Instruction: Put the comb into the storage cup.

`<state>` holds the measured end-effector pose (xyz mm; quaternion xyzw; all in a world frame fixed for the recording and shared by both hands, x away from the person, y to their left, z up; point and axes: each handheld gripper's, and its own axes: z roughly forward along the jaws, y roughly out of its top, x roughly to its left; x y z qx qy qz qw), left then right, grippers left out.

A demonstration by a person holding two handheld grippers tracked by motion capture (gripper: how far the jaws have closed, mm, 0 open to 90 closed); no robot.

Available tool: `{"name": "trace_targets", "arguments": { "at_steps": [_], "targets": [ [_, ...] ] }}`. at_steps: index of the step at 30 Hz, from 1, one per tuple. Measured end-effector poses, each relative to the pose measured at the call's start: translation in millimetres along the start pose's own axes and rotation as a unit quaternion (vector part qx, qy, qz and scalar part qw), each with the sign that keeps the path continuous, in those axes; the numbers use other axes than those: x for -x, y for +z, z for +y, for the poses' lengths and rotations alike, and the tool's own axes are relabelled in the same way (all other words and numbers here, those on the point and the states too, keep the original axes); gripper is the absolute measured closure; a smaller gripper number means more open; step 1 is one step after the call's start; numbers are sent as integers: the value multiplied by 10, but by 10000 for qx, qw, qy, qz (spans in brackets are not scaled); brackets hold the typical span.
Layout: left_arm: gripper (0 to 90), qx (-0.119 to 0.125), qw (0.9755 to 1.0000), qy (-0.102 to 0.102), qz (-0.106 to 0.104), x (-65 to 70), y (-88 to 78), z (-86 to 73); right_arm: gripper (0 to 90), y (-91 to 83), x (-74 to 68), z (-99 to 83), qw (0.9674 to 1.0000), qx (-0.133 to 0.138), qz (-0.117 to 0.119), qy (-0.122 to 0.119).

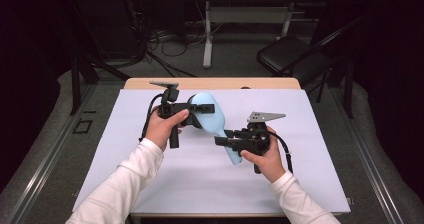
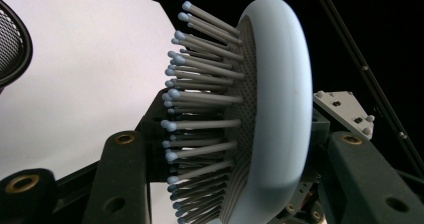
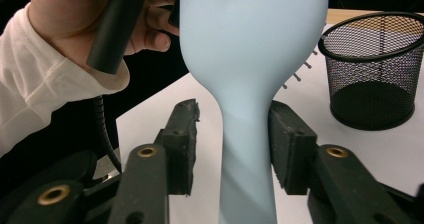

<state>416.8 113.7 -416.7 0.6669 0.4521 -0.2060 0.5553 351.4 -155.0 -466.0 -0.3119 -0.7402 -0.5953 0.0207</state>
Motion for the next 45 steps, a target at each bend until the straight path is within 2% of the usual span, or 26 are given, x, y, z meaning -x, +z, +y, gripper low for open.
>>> {"name": "trace_targets", "arguments": {
  "at_steps": [6,14,22,24,30,33,42,43,45],
  "targets": [
    [495,15,9999,50,103,-19,-21,8,474,-16,9,20,9999,102,-30,-20],
    [495,17,9999,33,144,-34,-36,12,427,-34,50,34,9992,180,-344,-72],
    [495,31,9999,10,158,-45,-36,13,421,-19,42,54,9987,-27,-485,-180],
    [495,38,9998,34,179,-48,-41,14,419,-14,43,62,9983,-18,-524,-258],
    [495,82,9998,13,187,-50,-57,18,398,-11,46,66,9973,-88,-678,-285],
    [495,97,9997,12,203,-52,-67,23,368,0,51,61,9968,-176,-718,-307],
    [495,117,9996,31,252,-55,-89,37,229,-16,36,72,9964,89,-769,-348],
    [495,124,9996,29,259,-54,-91,40,206,-21,30,74,9958,105,-842,-350],
    [495,147,9995,12,275,-47,-94,45,206,-29,33,82,9961,62,-840,-270]
  ]
}}
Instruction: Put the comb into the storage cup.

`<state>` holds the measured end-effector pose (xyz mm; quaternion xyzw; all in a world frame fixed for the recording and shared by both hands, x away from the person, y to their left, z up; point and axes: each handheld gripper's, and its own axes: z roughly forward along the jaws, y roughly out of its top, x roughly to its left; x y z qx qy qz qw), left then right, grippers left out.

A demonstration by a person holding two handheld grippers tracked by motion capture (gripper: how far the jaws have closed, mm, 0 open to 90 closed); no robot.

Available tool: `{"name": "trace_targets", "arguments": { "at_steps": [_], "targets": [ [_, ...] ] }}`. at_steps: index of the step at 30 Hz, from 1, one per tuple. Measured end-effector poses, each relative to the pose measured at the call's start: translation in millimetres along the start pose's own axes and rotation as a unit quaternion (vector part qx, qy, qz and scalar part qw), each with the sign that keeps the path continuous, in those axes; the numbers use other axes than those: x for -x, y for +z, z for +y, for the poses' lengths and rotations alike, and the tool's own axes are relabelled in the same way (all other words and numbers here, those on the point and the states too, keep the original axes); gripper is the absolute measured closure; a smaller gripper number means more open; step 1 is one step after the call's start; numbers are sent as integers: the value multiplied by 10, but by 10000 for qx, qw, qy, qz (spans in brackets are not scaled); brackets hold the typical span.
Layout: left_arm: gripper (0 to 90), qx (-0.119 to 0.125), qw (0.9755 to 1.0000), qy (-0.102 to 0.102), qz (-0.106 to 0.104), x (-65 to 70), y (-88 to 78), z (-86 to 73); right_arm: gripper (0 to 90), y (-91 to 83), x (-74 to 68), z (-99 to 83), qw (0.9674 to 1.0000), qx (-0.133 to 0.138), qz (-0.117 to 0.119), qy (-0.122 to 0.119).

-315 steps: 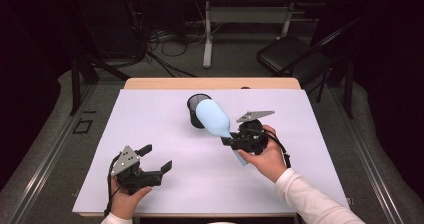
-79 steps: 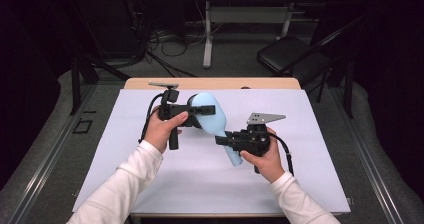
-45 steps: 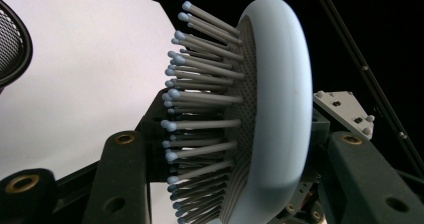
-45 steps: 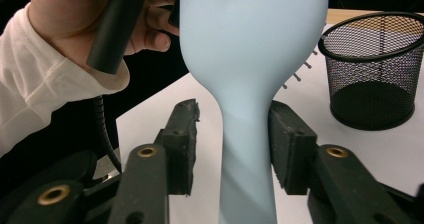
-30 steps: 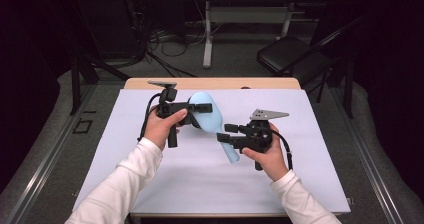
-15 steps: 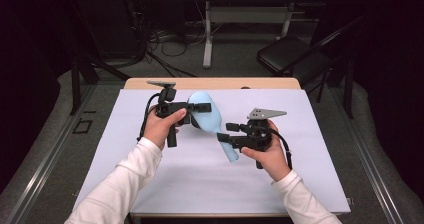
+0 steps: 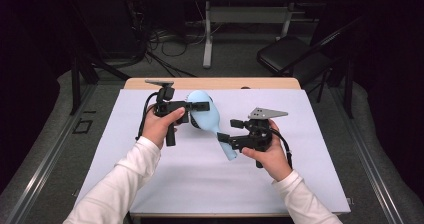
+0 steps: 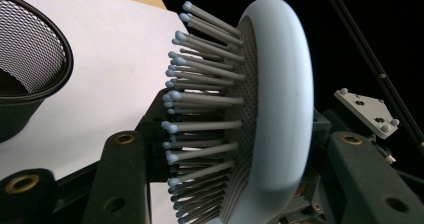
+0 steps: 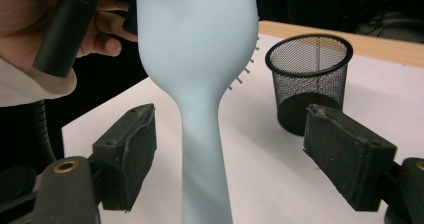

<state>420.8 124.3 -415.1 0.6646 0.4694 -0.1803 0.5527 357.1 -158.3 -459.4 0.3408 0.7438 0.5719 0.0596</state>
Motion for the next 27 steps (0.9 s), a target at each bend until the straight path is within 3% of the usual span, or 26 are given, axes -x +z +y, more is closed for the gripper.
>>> {"name": "trace_targets", "arguments": {
  "at_steps": [10,16,20,27],
  "targets": [
    [495,62,10000,4,45,7,-29,30,10,-11,-9,22,9994,-169,-312,-34],
    [495,106,9999,-9,99,12,-51,63,0,-26,-15,31,9991,-234,-334,-60],
    [495,124,9998,30,161,17,-66,83,0,-18,-46,31,9975,-334,-596,-186],
    [494,193,9995,50,247,37,-99,115,0,-21,-52,31,9972,-374,-624,-173]
  ]
}}
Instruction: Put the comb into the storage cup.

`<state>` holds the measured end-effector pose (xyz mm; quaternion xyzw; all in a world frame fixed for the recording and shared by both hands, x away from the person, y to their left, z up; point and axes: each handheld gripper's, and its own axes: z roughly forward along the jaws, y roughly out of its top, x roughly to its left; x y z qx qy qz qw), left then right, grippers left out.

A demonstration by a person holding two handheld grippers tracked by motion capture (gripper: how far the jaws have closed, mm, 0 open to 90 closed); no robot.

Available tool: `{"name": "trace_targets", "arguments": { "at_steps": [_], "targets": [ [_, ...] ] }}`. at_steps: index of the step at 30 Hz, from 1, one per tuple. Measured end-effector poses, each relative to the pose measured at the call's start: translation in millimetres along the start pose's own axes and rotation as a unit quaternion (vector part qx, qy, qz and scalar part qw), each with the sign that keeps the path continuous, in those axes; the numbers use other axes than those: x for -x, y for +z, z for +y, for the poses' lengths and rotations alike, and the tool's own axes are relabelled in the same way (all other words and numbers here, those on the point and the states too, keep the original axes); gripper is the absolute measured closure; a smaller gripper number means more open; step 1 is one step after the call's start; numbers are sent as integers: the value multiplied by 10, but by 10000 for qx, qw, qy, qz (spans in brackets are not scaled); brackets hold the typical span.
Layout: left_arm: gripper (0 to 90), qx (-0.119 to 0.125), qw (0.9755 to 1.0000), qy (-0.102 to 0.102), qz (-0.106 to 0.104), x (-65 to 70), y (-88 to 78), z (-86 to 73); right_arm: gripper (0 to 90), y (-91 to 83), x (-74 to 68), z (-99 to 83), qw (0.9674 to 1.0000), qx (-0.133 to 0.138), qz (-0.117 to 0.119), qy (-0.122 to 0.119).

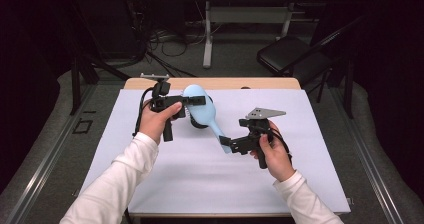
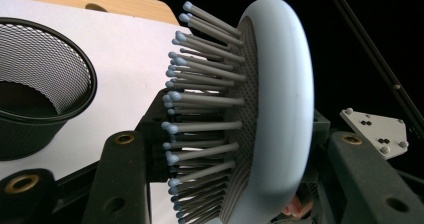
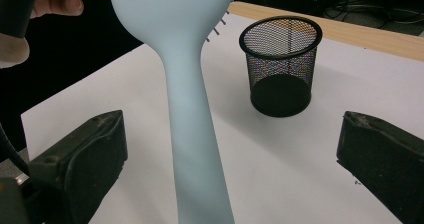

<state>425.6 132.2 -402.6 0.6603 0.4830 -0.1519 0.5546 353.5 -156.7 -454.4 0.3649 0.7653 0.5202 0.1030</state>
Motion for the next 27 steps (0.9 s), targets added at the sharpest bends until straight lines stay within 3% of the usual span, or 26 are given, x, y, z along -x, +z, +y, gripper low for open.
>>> {"name": "trace_targets", "arguments": {
  "at_steps": [17,27],
  "targets": [
    [492,226,9995,39,228,23,-70,108,0,-36,23,12,10000,-63,-19,2],
    [492,512,9978,109,402,56,-122,212,0,-45,38,13,10000,-57,-18,50]
  ]
}}
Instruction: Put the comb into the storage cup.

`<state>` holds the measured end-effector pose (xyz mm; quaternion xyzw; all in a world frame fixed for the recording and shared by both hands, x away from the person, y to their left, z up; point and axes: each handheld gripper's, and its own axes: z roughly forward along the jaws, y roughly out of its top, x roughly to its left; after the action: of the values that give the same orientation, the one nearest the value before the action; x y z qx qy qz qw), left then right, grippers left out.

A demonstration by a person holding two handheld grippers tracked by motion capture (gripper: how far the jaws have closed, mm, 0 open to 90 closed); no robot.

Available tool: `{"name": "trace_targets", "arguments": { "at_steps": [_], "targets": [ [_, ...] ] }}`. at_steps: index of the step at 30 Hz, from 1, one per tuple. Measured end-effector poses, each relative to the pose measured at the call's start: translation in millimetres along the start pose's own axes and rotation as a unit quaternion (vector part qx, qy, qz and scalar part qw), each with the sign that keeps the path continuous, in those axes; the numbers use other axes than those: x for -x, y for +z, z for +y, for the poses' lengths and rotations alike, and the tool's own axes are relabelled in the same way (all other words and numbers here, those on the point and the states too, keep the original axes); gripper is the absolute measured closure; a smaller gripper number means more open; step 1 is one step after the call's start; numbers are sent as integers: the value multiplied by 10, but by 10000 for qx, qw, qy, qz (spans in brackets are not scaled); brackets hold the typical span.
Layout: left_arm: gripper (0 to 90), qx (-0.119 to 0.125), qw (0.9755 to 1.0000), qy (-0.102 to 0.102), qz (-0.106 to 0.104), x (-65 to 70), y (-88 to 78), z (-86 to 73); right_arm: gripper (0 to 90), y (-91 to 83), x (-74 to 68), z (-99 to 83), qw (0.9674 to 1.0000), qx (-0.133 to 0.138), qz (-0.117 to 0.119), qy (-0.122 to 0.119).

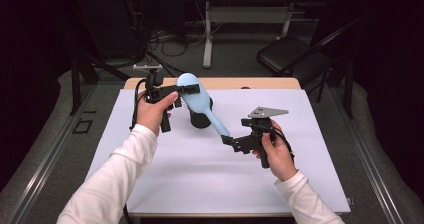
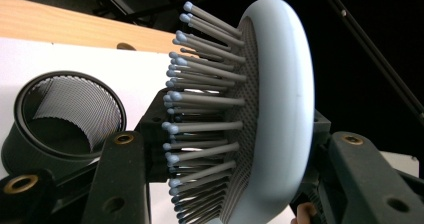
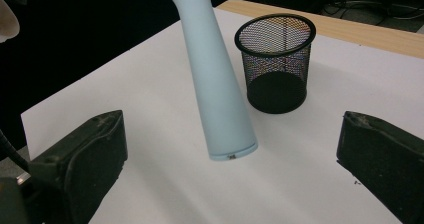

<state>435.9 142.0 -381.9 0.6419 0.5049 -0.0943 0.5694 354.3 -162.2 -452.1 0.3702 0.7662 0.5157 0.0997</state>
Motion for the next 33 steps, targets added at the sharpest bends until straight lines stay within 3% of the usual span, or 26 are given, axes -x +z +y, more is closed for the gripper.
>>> {"name": "trace_targets", "arguments": {
  "at_steps": [6,12,33],
  "targets": [
    [492,117,9997,115,188,18,12,72,0,-1,10,-2,10000,-4,10,-3],
    [489,272,9995,67,173,16,12,124,0,-8,22,-2,10000,7,9,19],
    [488,645,9962,217,538,90,-25,324,0,-1,34,-8,10000,-11,34,36]
  ]
}}
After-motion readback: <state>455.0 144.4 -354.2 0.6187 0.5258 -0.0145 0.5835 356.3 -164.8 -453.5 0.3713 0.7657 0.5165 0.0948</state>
